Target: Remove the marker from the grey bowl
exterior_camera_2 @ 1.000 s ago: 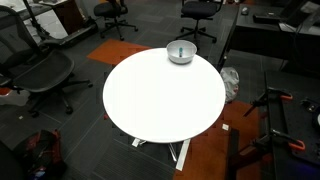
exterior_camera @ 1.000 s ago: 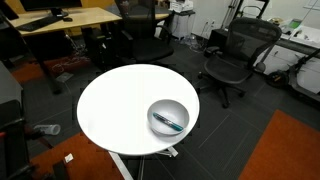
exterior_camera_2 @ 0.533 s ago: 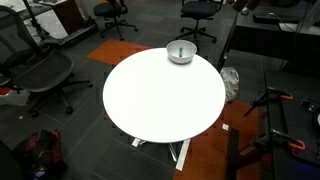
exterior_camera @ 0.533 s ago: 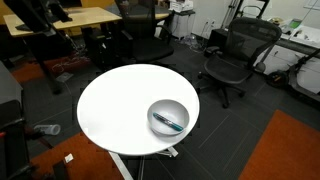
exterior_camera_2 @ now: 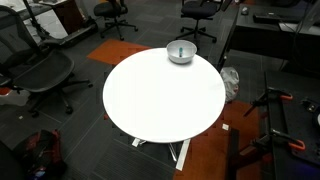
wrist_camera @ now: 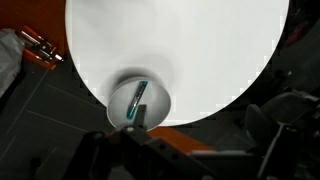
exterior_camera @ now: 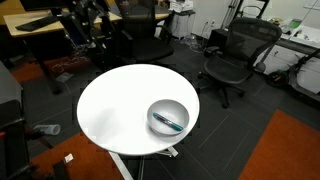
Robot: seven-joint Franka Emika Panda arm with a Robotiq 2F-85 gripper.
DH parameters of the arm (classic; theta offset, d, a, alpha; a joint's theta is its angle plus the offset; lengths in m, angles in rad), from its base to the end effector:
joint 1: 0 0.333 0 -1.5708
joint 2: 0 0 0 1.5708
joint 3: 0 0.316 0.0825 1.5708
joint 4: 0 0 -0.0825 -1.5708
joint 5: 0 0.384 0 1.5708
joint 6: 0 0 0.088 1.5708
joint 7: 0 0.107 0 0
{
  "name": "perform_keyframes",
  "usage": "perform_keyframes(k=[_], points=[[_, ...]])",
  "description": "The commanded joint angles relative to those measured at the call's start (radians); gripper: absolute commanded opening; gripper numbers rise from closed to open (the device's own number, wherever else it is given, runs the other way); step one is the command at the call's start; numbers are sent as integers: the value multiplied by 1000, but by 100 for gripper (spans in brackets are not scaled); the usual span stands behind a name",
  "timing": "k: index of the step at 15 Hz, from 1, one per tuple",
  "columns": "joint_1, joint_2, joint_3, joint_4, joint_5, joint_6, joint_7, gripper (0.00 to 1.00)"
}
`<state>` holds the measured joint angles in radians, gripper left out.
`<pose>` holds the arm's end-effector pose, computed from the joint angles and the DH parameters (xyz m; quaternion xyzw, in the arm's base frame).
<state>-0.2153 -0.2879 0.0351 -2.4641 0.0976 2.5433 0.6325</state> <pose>0.4648 -0.0855 0.4403 -0.8886 0.4198 -0.1712 0.0695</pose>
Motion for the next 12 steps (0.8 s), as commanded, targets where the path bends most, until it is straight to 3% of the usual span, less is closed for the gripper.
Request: perform_keyframes(k=[1, 5, 12], points=[[-32, 151, -10, 126, -54, 10, 164, 100], [-17, 290, -79, 235, -69, -2, 294, 100], [29, 516, -187, 389, -52, -15, 394, 100]])
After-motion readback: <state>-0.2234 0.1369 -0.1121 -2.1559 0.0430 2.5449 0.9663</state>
